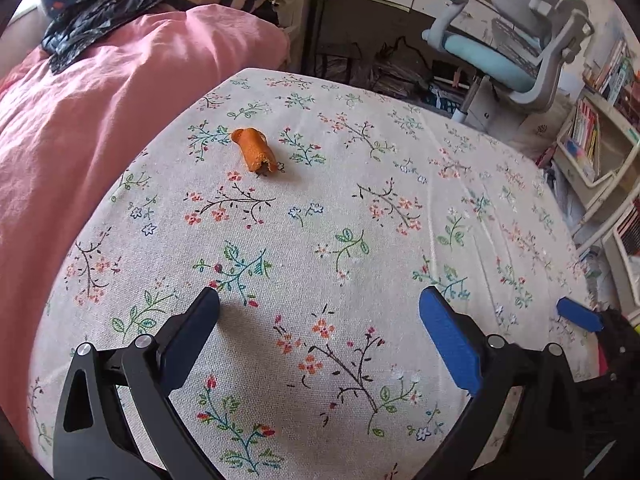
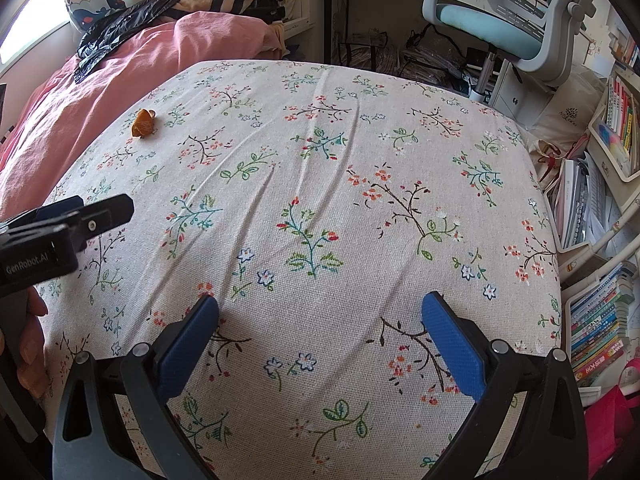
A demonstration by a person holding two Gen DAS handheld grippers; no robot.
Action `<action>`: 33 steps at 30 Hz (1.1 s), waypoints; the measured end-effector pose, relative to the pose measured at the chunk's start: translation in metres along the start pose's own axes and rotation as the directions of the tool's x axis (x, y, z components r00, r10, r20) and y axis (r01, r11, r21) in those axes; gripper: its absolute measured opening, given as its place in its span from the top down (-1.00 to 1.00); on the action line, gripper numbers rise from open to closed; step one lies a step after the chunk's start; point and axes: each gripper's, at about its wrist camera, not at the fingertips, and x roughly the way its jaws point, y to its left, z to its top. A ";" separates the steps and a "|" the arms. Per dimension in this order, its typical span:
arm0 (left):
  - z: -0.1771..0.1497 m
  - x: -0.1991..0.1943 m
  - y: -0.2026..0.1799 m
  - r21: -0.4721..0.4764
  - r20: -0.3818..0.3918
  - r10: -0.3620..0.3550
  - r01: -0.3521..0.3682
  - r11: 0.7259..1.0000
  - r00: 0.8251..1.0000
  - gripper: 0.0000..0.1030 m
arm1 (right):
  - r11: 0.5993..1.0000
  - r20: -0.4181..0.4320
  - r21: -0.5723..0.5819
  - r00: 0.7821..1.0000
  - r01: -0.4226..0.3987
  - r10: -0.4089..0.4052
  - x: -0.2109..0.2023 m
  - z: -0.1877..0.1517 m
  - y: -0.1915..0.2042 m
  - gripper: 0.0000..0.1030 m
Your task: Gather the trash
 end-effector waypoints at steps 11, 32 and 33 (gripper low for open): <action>0.048 0.009 0.007 -0.148 0.091 -0.018 0.032 0.988 0.996 -0.86 | 1.000 0.000 0.000 1.000 0.000 0.000 0.000 0.000 -0.001 -0.88; 0.057 0.058 -0.031 0.060 -0.010 -0.161 0.161 0.985 0.987 0.99 | 1.000 -0.049 -0.017 0.999 -0.017 0.016 -0.010 -0.013 -0.003 -0.88; 0.051 0.052 -0.036 0.078 -0.003 -0.196 0.195 0.978 0.981 0.99 | 1.000 -0.050 -0.023 0.999 -0.020 0.018 -0.012 -0.016 -0.005 -0.88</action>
